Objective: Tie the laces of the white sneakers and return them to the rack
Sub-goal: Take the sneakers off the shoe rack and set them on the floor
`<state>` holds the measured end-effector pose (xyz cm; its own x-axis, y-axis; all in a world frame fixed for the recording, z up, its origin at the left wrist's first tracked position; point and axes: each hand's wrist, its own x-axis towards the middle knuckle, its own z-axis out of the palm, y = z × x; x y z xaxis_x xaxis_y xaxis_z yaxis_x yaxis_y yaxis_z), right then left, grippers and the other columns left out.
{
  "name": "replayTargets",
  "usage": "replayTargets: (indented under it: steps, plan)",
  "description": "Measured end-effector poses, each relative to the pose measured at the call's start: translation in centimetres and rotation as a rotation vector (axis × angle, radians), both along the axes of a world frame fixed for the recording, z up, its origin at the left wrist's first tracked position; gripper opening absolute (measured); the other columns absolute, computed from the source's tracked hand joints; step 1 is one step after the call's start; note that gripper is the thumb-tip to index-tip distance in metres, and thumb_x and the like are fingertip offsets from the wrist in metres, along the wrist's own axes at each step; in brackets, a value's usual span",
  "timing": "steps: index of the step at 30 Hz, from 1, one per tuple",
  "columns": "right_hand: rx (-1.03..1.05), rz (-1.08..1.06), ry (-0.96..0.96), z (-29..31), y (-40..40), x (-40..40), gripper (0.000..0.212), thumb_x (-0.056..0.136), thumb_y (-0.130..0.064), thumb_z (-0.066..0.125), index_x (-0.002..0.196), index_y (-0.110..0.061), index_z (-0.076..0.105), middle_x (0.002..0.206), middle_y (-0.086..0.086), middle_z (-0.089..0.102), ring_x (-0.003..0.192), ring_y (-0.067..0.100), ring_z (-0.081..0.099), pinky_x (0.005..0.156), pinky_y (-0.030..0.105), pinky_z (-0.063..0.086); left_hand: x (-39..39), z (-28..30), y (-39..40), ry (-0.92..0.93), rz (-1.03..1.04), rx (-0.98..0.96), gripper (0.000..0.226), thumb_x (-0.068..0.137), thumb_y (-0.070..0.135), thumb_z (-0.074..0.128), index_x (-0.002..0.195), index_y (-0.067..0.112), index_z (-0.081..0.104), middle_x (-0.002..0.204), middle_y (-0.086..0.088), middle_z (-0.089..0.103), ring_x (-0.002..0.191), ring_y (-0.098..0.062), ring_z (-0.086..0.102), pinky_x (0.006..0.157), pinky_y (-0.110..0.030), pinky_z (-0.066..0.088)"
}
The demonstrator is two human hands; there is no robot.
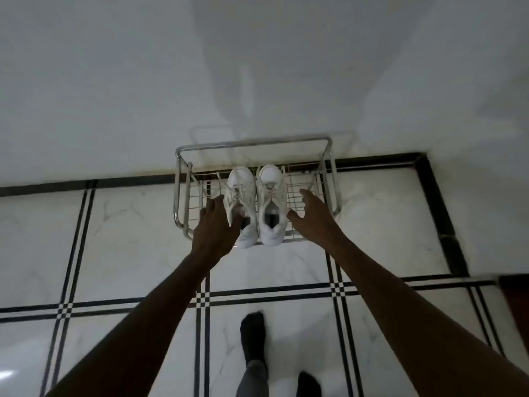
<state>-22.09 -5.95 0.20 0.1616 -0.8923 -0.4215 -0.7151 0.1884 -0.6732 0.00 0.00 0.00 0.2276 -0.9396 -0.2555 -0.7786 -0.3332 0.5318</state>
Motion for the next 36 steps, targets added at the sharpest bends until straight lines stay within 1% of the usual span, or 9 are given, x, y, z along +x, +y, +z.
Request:
replayTargets:
  steps: [4,7,14,18,21,26,30,33,36]
  plan:
    - [0.165,-0.063,0.061,-7.3,-2.2,0.8,0.077,0.091,-0.034,0.066,0.151,-0.004,0.028,0.15,0.021,0.044,0.137,0.033,0.046,0.108,0.038,0.039,1.0,-7.8,-2.8,0.185,0.197,0.165,0.078,0.087,0.046,0.068,0.142,-0.001,0.04,0.14,-0.023,0.051,0.127,-0.039,0.053,0.087,-0.036,0.05]
    - [0.237,-0.096,0.041,-10.8,-3.6,1.2,0.086,0.088,-0.038,0.069,0.153,-0.005,0.023,0.148,0.02,0.046,0.131,0.037,0.052,0.102,0.043,0.048,2.1,-11.9,-4.1,0.338,0.274,0.229,0.078,0.085,0.039,0.072,0.145,0.002,0.039,0.135,-0.022,0.056,0.113,-0.036,0.064,0.049,-0.017,0.055]
    - [0.32,-0.154,-0.178,-14.5,-3.7,2.2,0.069,0.09,-0.023,0.068,0.15,-0.022,0.034,0.139,0.017,0.053,0.104,0.04,0.067,0.051,0.041,0.062,1.8,-13.1,-3.4,0.535,0.367,0.22,0.049,0.099,0.011,0.055,0.146,0.006,0.042,0.126,-0.014,0.058,0.08,-0.024,0.067,0.046,-0.022,0.059]
    - [0.187,-0.131,-0.164,-13.3,-0.9,1.4,0.068,0.092,-0.016,0.063,0.152,-0.024,0.033,0.134,0.015,0.059,0.101,0.037,0.069,0.062,0.047,0.064,0.1,-11.8,0.2,0.514,0.334,0.079,0.045,0.1,0.003,0.051,0.144,0.004,0.045,0.114,-0.008,0.058,0.07,-0.015,0.066,0.044,-0.018,0.055]
    - [-0.013,-0.068,-0.194,-11.9,4.6,0.1,0.069,0.092,-0.009,0.061,0.154,-0.021,0.032,0.139,0.011,0.059,0.119,0.023,0.061,0.093,0.042,0.057,-1.8,-11.3,5.5,0.469,0.347,-0.044,0.05,0.099,0.003,0.052,0.149,0.006,0.042,0.121,-0.008,0.061,0.082,-0.019,0.07,0.048,-0.018,0.056]
    - [-0.154,-0.08,-0.26,-12.0,15.9,-3.1,0.068,0.09,-0.003,0.065,0.151,-0.016,0.037,0.141,-0.008,0.052,0.131,0.007,0.049,0.107,0.015,0.039,-5.6,-12.8,17.0,0.367,0.287,-0.199,0.051,0.099,0.009,0.054,0.147,0.019,0.043,0.139,-0.003,0.06,0.124,-0.019,0.06,0.101,-0.037,0.053]
    - [-0.115,-0.093,-0.212,-16.1,23.5,-5.9,0.066,0.089,-0.002,0.065,0.149,-0.015,0.041,0.136,-0.001,0.059,0.121,0.018,0.06,0.1,0.036,0.054,-8.6,-16.5,24.4,0.401,0.395,-0.08,0.05,0.1,0.012,0.056,0.148,0.014,0.045,0.13,-0.006,0.062,0.105,-0.035,0.069,0.084,-0.042,0.061]
    - [0.009,-0.097,-0.128,-20.7,27.5,-7.4,0.065,0.091,-0.009,0.063,0.15,-0.022,0.038,0.121,0.014,0.068,0.098,0.031,0.07,0.082,0.049,0.06,-9.9,-20.7,28.4,0.441,0.41,0.036,0.052,0.099,0.007,0.054,0.149,0.014,0.044,0.122,-0.012,0.065,0.077,-0.016,0.07,0.051,-0.018,0.055]
    - [0.103,-0.097,-0.111,-26.8,29.7,-7.9,0.066,0.091,-0.006,0.061,0.15,-0.021,0.037,0.107,0.019,0.071,0.087,0.031,0.07,0.078,0.051,0.061,-10.3,-26.9,30.7,0.462,0.411,0.111,0.053,0.097,0.004,0.053,0.148,0.017,0.045,0.123,-0.012,0.064,0.078,-0.014,0.07,0.047,-0.022,0.055]
